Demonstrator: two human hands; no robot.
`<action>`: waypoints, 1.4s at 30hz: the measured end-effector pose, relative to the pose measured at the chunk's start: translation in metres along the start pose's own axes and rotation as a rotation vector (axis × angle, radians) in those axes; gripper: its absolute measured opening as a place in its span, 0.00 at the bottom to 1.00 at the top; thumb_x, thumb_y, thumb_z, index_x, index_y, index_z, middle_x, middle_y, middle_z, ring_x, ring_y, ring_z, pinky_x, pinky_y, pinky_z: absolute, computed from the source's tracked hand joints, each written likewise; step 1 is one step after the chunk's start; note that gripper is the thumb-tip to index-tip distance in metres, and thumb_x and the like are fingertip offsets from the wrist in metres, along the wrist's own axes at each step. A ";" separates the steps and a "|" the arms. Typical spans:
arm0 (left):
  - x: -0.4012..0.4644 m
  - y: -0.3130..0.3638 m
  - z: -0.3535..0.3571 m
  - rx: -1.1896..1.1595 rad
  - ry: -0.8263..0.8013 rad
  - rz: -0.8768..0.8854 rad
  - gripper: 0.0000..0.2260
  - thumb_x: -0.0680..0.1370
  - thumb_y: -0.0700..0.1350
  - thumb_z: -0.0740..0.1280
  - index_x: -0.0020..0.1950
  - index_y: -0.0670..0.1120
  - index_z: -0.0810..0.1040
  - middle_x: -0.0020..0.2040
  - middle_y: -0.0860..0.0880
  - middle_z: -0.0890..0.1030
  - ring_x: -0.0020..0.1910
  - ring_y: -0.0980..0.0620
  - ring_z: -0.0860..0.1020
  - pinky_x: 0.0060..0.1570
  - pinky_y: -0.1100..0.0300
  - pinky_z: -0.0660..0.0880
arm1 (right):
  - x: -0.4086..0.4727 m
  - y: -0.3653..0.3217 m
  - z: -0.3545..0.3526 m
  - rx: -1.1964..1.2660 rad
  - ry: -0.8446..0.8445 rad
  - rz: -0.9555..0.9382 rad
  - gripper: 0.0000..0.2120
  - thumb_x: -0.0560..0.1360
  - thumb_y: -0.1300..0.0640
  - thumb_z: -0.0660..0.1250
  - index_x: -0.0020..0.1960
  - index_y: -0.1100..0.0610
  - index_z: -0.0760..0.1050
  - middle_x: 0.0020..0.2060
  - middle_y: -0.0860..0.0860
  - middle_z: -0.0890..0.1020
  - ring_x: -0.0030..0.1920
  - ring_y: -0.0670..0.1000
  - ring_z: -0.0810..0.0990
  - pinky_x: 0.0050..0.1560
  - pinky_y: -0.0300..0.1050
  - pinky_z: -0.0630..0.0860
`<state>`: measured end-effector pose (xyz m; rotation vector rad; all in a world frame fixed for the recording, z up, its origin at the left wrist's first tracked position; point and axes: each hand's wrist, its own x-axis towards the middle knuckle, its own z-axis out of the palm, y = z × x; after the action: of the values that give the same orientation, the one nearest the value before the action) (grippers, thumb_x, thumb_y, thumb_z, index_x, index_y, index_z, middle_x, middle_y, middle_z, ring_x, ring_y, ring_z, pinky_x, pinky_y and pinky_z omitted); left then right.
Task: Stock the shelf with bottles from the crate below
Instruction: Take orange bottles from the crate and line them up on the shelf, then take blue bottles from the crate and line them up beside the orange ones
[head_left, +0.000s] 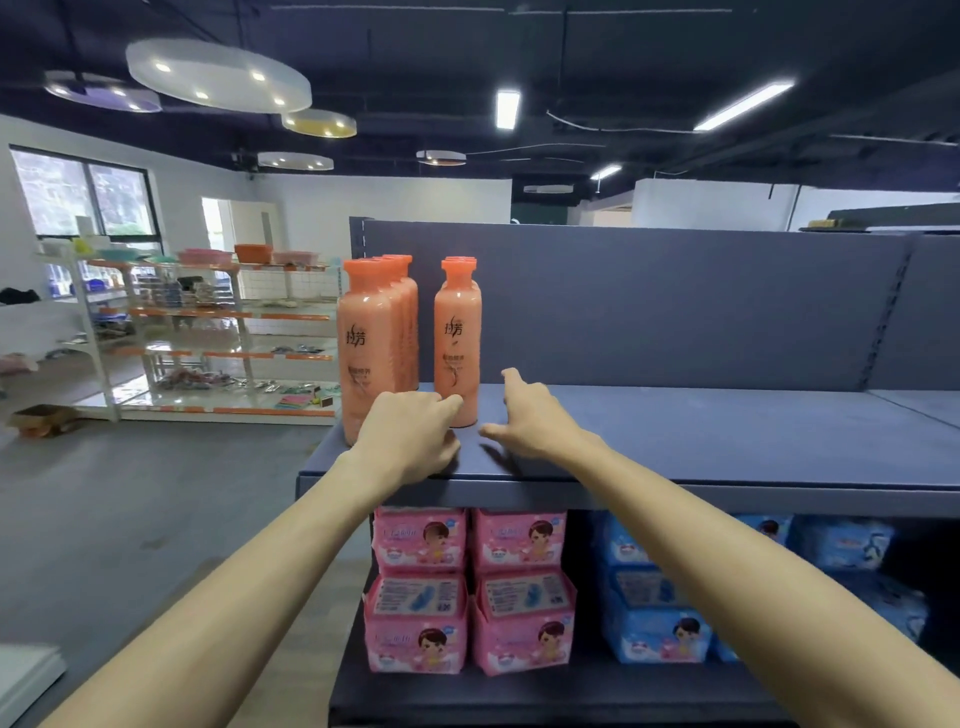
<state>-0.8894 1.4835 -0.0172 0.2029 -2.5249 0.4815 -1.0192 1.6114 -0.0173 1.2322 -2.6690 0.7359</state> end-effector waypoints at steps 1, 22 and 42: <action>0.004 0.005 0.000 -0.003 0.000 0.009 0.08 0.76 0.51 0.60 0.48 0.47 0.70 0.44 0.49 0.79 0.44 0.44 0.78 0.34 0.56 0.64 | -0.005 0.006 -0.006 -0.017 -0.001 -0.008 0.29 0.75 0.48 0.71 0.67 0.58 0.62 0.54 0.57 0.77 0.51 0.59 0.77 0.51 0.55 0.78; -0.057 0.177 0.039 -0.341 0.109 0.330 0.10 0.70 0.52 0.59 0.44 0.48 0.74 0.35 0.51 0.76 0.34 0.46 0.77 0.25 0.56 0.70 | -0.194 0.129 -0.023 -0.424 -0.090 -0.025 0.15 0.78 0.45 0.64 0.61 0.51 0.72 0.53 0.49 0.82 0.55 0.56 0.79 0.51 0.52 0.77; -0.293 0.323 0.172 -0.456 -0.799 0.149 0.10 0.76 0.50 0.59 0.54 0.47 0.71 0.50 0.48 0.80 0.48 0.43 0.79 0.37 0.54 0.67 | -0.373 0.241 0.217 -0.084 -0.687 0.444 0.17 0.78 0.52 0.66 0.61 0.59 0.69 0.57 0.59 0.78 0.55 0.61 0.78 0.47 0.50 0.73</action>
<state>-0.8080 1.7296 -0.4083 0.0270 -3.3579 -0.1881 -0.9286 1.8988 -0.4089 1.0068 -3.5587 0.2423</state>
